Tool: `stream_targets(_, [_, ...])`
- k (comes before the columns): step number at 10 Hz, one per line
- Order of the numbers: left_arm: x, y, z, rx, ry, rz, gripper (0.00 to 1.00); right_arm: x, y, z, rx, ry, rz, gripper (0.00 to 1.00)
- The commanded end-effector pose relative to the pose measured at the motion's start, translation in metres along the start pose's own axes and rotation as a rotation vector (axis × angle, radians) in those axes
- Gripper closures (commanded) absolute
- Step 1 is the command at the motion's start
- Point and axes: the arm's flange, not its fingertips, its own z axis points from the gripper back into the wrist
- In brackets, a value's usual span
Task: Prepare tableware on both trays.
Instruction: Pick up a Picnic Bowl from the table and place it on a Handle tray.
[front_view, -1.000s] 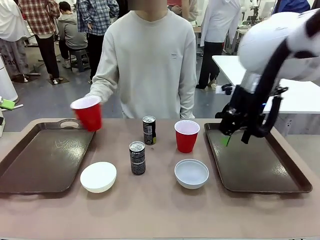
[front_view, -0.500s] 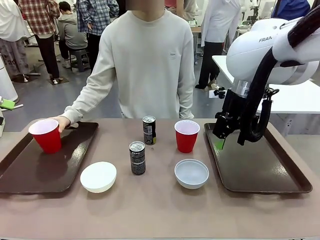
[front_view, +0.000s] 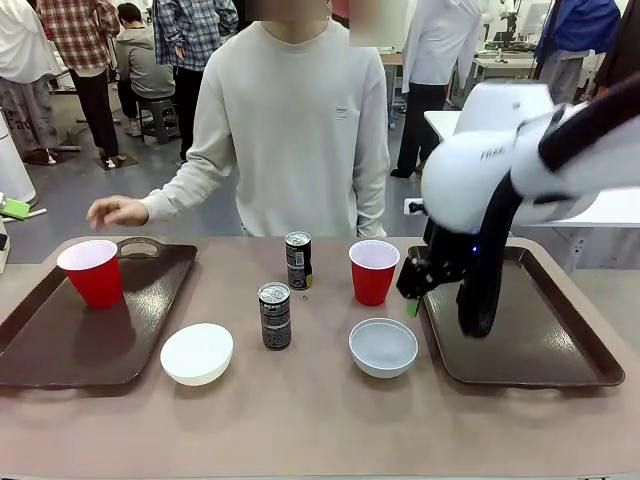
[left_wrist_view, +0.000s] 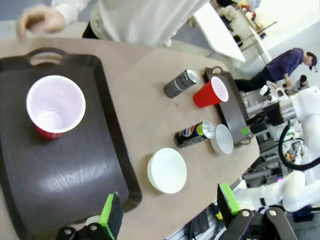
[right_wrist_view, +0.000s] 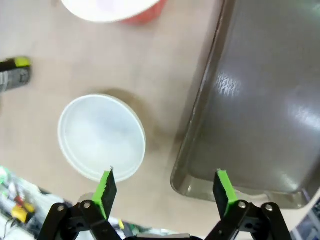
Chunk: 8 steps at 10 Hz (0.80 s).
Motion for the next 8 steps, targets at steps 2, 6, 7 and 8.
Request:
stream_targets(2, [0.0,0.0,0.0,-0.001,-0.001,0.001,0.0,0.009,0.023,-0.043,-0.103,0.011,-0.044,0.0])
stream_targets(6, [0.0,0.0,0.0,-0.001,-0.001,0.001,0.0,0.019,0.03,-0.058,-0.053,0.028,-0.001,0.57])
stream_targets(7, [0.0,0.0,0.0,-0.001,-0.001,0.001,0.0,0.021,0.03,-0.058,-0.051,0.033,-0.006,1.0])
stream_targets(8, [0.0,0.0,0.0,-0.001,-0.001,0.001,0.0,0.021,0.03,-0.057,-0.048,0.035,-0.006,0.62])
